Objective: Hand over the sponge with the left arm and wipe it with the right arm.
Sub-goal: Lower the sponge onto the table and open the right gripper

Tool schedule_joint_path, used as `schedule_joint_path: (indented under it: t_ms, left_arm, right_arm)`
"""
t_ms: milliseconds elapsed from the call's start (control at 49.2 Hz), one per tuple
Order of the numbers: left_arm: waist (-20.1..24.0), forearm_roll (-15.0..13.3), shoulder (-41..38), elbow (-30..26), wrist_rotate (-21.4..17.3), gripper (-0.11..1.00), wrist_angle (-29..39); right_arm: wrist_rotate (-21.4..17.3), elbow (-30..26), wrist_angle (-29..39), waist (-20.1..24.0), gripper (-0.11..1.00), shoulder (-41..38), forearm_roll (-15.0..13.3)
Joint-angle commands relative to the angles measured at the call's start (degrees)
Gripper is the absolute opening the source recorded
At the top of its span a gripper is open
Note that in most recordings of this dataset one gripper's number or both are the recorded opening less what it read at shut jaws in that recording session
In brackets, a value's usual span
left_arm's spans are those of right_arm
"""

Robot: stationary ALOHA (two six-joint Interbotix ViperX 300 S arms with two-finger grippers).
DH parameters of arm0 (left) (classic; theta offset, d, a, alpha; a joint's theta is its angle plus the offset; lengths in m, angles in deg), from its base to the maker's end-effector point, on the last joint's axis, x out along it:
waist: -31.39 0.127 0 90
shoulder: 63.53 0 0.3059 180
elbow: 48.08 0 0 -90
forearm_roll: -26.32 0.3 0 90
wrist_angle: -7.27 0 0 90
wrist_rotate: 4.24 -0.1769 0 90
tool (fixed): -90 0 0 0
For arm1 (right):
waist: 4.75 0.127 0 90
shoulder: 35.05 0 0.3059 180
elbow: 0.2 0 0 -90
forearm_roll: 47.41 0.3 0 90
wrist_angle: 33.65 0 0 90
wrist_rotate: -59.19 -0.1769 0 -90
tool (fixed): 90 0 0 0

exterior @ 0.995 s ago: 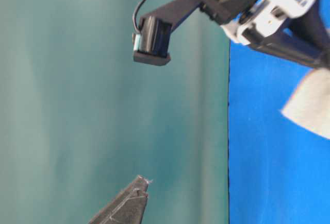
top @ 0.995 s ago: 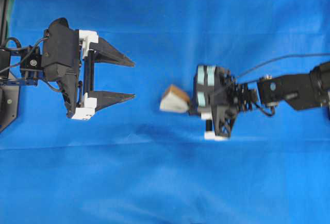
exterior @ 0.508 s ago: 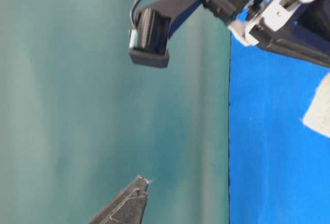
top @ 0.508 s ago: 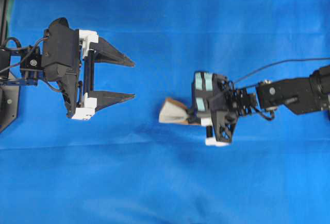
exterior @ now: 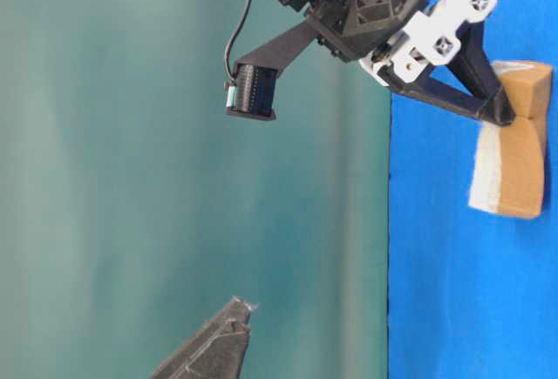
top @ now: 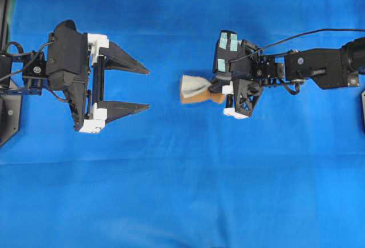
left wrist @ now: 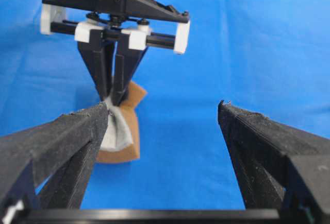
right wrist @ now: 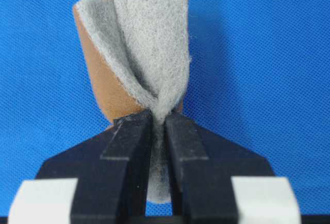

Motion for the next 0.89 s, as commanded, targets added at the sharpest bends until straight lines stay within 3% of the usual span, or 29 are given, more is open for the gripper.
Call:
schedule_joint_path:
  t_ms: [0,731,873]
  left_arm:
    - [-0.1,0.0,0.4,-0.7,0.0,0.84,-0.5]
    - [-0.1,0.1,0.4,-0.6,0.0,0.84,-0.5]
    - [-0.1,0.1,0.4,-0.6,0.0,0.84,-0.5]
  right_arm:
    - [0.2,-0.2,-0.2,-1.6,0.13,0.4,-0.4]
    - [-0.5,-0.7,-2.7,1.4,0.13,0.5,-0.2]
    - [-0.5,-0.8,-1.4,2.1,0.54,0.7,-0.2]
